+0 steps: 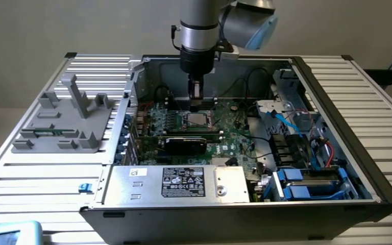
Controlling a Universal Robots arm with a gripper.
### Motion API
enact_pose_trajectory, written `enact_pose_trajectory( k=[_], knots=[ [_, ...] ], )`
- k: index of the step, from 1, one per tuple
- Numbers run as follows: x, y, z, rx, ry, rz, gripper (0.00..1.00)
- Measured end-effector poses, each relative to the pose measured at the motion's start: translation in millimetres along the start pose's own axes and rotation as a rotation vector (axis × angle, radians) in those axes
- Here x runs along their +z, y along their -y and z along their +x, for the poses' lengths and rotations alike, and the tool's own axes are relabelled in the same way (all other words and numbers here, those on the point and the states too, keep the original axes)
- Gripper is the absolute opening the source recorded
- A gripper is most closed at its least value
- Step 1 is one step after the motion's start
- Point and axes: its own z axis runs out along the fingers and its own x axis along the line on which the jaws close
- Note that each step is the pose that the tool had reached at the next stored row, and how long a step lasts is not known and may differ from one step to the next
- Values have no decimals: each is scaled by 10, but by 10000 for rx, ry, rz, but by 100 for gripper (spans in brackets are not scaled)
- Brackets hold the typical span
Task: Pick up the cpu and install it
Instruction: 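Close the cpu cover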
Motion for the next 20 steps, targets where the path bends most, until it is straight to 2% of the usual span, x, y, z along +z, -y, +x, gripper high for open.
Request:
enact_pose_trajectory(
  k=[6, 15, 20],
  knots=[
    [-81, -174, -5, 0, -1, 0, 11],
    [-145, -404, -9, 0, -1, -1, 11],
    [-205, -575, -13, 0, -1, -1, 11]
  ],
)
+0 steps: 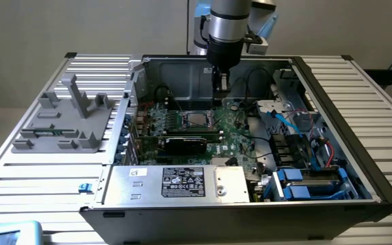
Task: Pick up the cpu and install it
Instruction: 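Close the cpu cover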
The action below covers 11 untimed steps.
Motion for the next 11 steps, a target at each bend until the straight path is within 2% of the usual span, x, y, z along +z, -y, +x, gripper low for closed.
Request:
enact_pose_trajectory(
  k=[5, 11],
  knots=[
    [-120, -156, -8, 0, 2, 1, 11],
    [-127, -399, -9, 0, -2, -1, 11]
  ],
)
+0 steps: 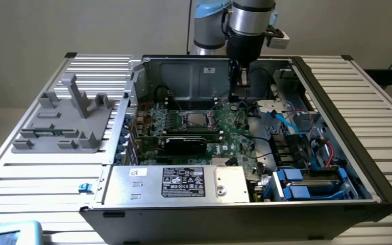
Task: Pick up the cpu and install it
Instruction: 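Close the cpu cover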
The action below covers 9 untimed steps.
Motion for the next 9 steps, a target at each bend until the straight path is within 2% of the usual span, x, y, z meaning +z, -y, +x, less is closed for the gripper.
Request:
enact_pose_trajectory(
  k=[9],
  knots=[
    [161, -27, 9, 0, 2, 1, 11]
  ],
)
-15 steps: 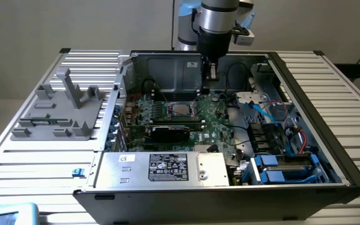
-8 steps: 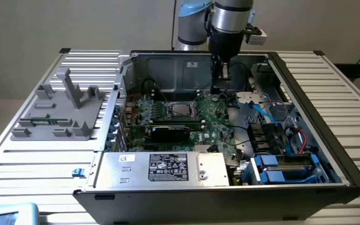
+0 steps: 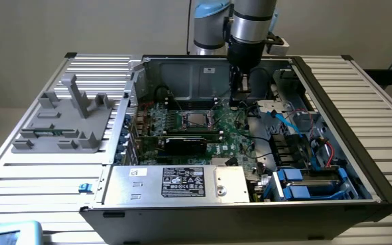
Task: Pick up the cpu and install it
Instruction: 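Close the cpu cover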
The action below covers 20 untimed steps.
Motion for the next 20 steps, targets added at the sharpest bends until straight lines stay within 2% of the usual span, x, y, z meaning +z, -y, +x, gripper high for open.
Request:
enact_pose_trajectory(
  k=[2, 4, 8, 10, 13, 20],
  knots=[
    [36, -1, 2, 0, -7, 1, 11],
    [64, -2, 4, -1, -47, 6, 11],
    [71, 57, 4, -8, -210, 56, 11],
    [73, 141, 5, -9, -268, 71, 11],
    [75, 278, 5, -12, -325, 74, 11],
    [81, 597, 6, -14, -382, 75, 11]
  ],
)
